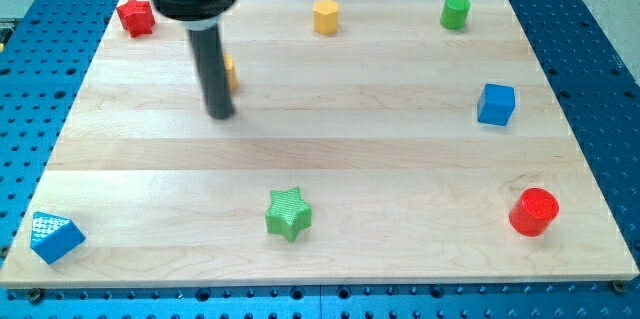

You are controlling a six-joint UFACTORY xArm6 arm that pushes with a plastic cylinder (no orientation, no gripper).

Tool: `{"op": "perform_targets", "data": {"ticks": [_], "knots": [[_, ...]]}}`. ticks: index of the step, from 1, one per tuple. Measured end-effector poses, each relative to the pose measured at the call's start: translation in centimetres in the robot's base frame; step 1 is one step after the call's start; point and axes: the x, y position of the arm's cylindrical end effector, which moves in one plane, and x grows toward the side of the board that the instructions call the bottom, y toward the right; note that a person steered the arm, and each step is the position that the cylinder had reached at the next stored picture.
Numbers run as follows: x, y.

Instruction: Push the yellow hexagon top right to the yellow heart

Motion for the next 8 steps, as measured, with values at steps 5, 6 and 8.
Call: {"op": "perform_targets", "data": {"ticks": [5, 6, 8], "knots": [[-6.7, 22.9], [-14.1, 29.1], [-17.5, 22.4]]}}
